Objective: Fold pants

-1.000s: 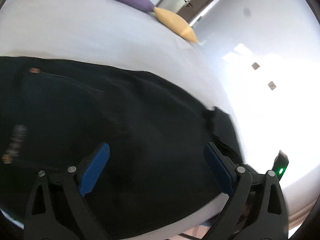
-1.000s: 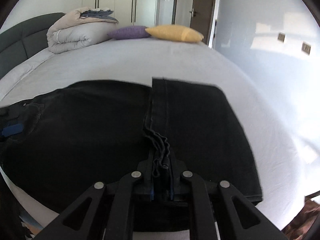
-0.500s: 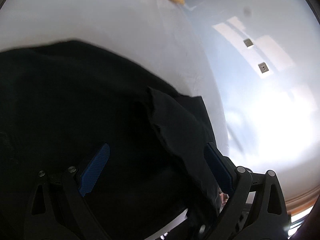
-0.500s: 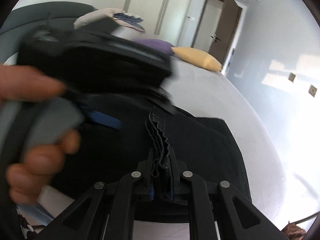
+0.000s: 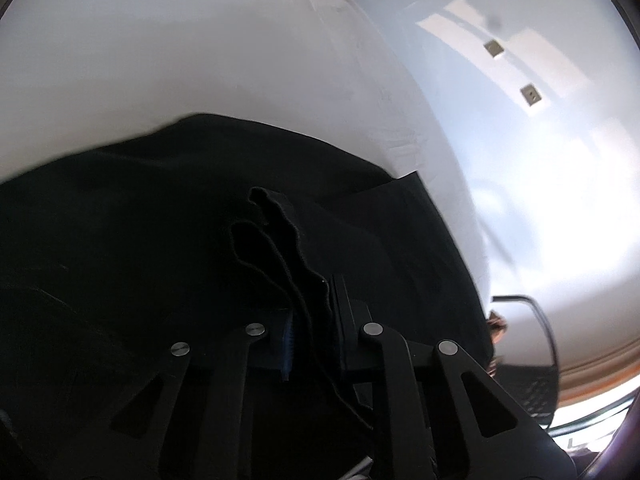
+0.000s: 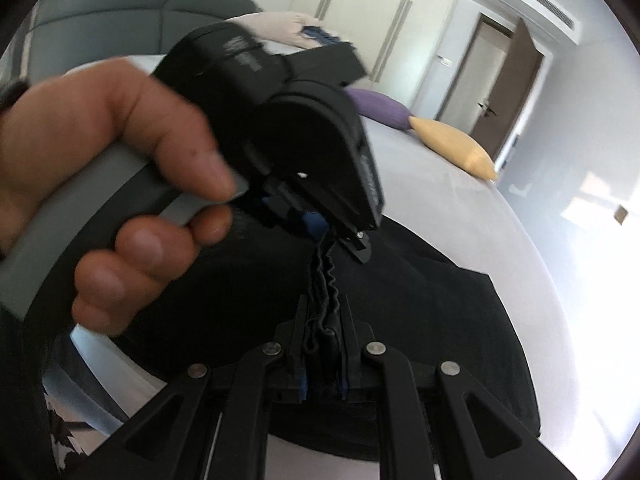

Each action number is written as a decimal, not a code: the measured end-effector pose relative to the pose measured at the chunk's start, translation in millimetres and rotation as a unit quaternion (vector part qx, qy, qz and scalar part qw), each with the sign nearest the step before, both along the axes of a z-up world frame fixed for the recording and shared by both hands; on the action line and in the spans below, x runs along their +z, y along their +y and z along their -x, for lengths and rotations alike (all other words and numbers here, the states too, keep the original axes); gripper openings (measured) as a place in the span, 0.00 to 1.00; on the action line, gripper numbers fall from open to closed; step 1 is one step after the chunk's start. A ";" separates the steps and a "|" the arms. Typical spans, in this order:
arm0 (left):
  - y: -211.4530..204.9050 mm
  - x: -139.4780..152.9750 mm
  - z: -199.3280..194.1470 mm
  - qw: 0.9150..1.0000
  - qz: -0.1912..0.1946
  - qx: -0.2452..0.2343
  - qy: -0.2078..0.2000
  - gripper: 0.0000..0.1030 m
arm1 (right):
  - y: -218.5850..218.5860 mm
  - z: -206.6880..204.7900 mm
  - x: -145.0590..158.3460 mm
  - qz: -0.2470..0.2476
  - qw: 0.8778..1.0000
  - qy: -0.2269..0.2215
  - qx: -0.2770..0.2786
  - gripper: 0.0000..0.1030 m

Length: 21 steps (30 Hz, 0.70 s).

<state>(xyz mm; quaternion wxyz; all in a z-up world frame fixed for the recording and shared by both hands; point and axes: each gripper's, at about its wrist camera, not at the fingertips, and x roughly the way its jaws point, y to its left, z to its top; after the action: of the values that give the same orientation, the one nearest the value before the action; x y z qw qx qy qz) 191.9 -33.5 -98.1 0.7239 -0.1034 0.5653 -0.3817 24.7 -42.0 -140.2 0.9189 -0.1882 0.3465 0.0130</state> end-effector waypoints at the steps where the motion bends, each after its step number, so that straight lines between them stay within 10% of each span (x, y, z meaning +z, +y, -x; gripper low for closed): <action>1: 2.3 1.8 -2.5 1.000 -0.006 -0.003 -0.005 0.13 | 3.3 -2.2 -2.1 0.001 1.000 0.004 0.006 0.12; 21: 77.3 -16.6 -24.6 0.997 -0.041 0.046 -0.039 0.17 | -11.1 -25.6 -40.2 -0.004 0.996 0.067 0.058 0.25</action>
<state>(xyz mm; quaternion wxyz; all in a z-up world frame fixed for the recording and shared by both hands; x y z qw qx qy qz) 216.4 43.8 -114.6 0.7659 -0.0848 0.5466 -0.3279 50.3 -53.1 -180.4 0.8922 -0.2028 0.3954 0.0801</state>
